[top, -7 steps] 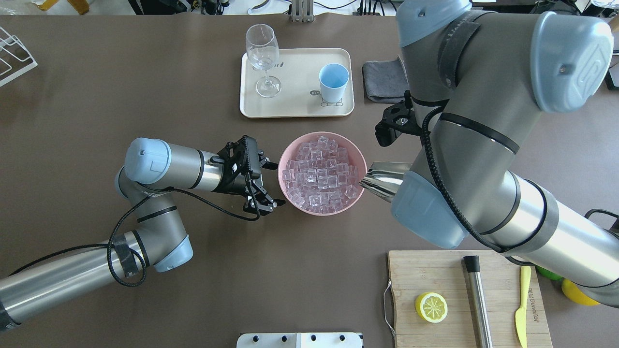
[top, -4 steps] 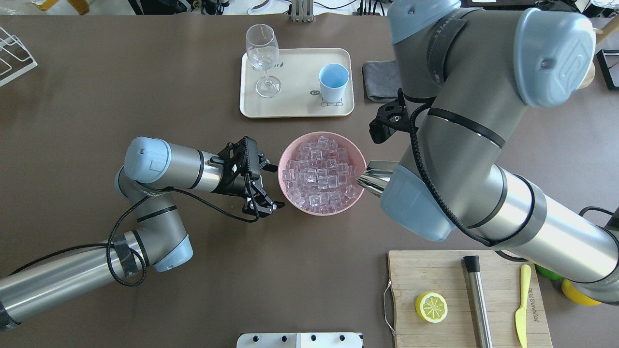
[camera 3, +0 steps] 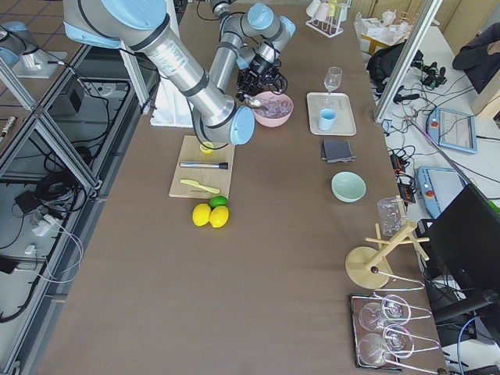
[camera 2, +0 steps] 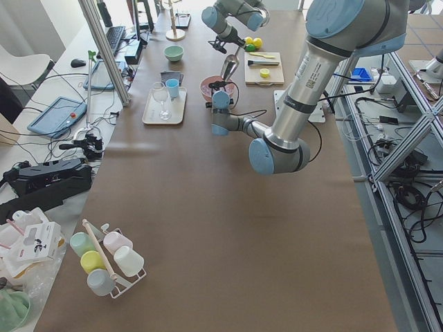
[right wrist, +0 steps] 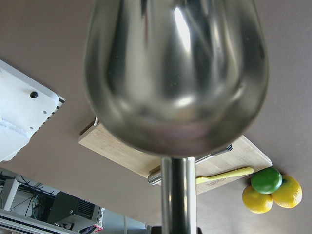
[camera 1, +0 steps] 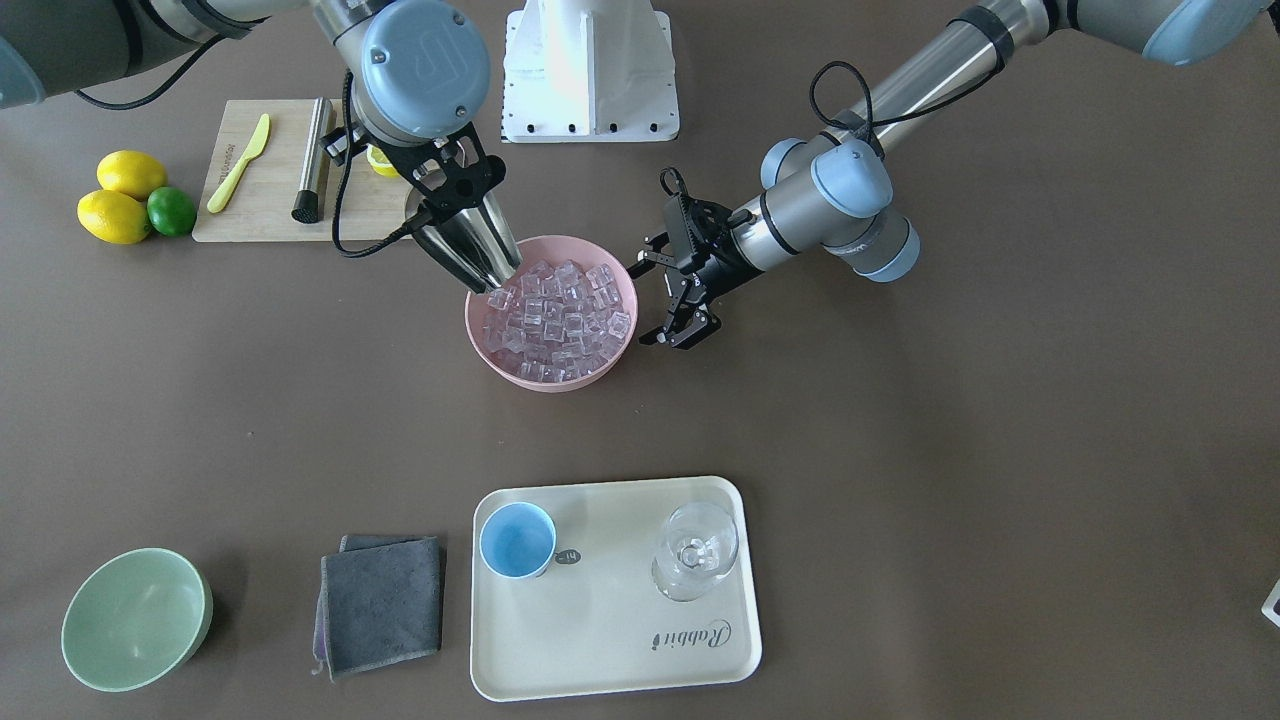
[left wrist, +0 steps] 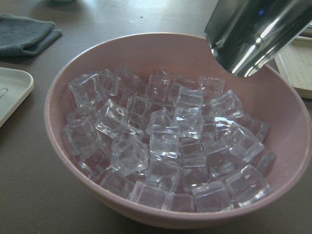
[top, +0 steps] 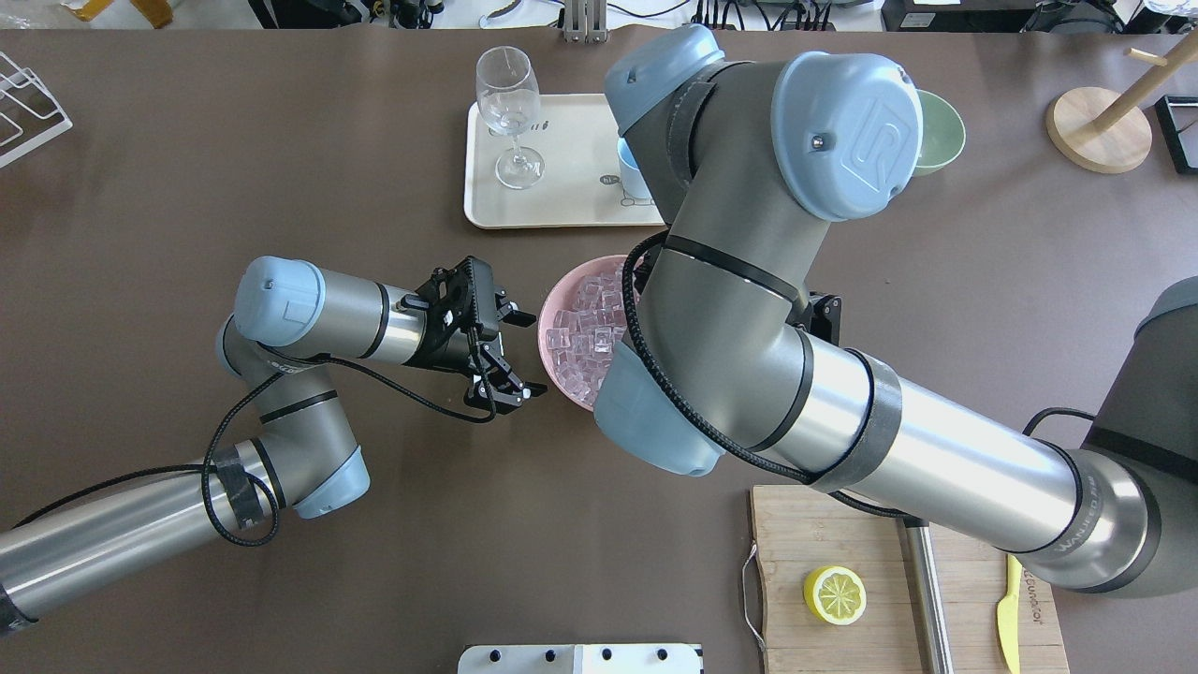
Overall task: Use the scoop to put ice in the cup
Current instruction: 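Lower the scoop into the ice cubes in the pink bowl with the right gripper, then drag the scoop through the ice and lift it full with the right gripper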
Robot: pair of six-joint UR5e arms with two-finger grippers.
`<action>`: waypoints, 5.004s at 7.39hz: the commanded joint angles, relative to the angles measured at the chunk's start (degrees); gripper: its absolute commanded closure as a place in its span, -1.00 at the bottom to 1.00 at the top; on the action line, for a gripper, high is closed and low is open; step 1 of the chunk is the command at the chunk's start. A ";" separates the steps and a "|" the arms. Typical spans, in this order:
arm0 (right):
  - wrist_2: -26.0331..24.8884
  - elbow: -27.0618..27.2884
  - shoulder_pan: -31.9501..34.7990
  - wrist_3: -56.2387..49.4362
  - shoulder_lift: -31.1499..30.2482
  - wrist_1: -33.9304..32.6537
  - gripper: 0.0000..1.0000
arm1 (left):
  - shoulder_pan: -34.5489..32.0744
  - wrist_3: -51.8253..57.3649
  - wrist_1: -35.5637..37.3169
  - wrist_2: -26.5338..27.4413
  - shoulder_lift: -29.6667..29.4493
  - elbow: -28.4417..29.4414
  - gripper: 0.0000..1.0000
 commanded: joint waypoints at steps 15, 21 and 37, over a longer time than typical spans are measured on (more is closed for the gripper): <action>-6.17 -10.80 -2.15 -0.61 -0.10 17.38 1.00 | -0.30 0.07 0.00 0.00 0.84 -0.26 -0.97; -7.05 -0.70 -3.21 -0.44 -8.98 29.08 1.00 | -0.65 -0.02 0.00 0.00 0.84 -0.35 -0.97; -9.52 2.57 -3.91 -7.38 -23.23 63.54 1.00 | -1.26 -0.02 0.00 -0.09 0.84 -0.35 -0.97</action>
